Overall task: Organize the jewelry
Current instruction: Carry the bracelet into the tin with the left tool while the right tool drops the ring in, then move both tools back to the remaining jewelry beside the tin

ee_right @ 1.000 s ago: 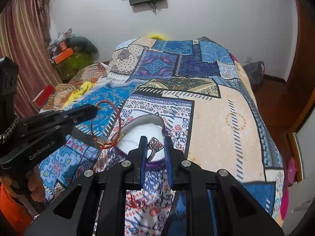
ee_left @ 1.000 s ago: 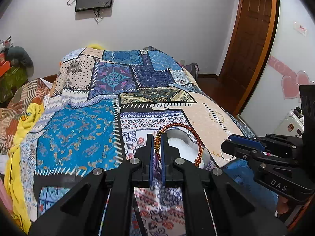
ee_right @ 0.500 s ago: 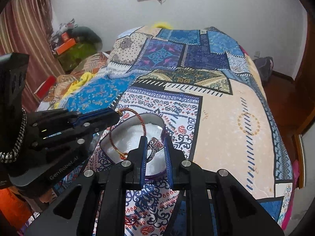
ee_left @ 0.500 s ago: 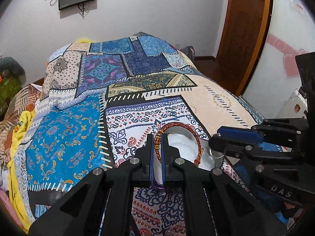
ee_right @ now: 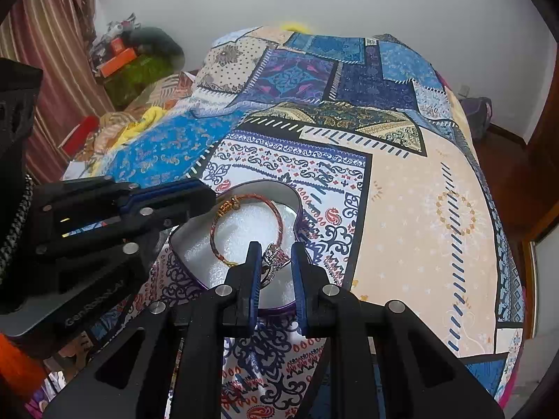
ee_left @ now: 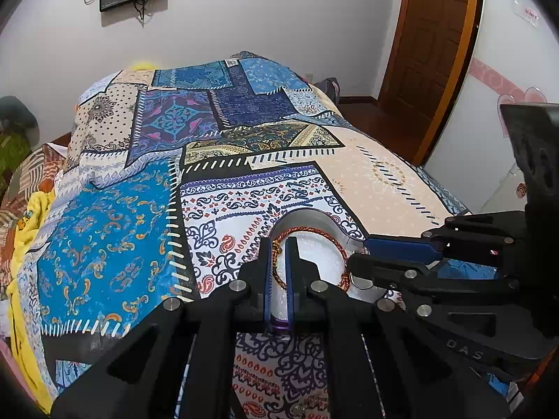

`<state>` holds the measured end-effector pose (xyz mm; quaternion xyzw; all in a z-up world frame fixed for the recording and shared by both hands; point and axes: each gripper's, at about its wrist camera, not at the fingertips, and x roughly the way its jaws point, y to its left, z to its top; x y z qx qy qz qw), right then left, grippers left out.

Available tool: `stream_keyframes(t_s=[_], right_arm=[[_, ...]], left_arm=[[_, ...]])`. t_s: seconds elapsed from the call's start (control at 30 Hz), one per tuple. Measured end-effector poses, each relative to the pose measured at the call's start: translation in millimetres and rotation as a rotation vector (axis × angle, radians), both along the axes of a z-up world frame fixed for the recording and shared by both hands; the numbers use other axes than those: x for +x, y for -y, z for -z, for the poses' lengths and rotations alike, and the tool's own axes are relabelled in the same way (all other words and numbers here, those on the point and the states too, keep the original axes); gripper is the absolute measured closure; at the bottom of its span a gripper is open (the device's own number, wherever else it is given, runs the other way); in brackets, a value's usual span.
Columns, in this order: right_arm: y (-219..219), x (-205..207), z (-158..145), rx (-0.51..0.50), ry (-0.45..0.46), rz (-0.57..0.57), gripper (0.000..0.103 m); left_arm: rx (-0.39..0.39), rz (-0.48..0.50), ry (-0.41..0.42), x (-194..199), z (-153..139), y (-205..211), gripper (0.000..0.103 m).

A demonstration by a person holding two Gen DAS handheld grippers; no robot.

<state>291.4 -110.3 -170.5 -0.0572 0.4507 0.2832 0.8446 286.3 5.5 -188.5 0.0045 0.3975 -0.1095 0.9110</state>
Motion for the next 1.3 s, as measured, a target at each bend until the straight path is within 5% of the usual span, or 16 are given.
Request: stream_keyframes(t_s=[0.33, 0.53, 0.9, 1.3], right_arm=[[0.6, -8.4, -7.3, -0.015, 0.008, 0.007, 0.075], [4.6, -22.9, -24.9, -0.017, 0.052, 0.023, 0.074], [23.0, -54.7, -49.4, -0.003, 0.097, 0.066, 0.073], [29.7, -80.9, -25.9, -0.023, 0.036, 0.065, 0.073]], left_arm=[[0.003, -0.032, 0.005, -19.0, -13.5, -10.6, 0.094], [0.025, -0.058, 0.044, -39.6, -29.0, -15.2, 0.065], [0.016, -0.086, 0.051, -77.1, -46.1, -22.1, 0.063], [0.001, -0.07, -0.074, -103.1, -11.8, -16.4, 0.063]])
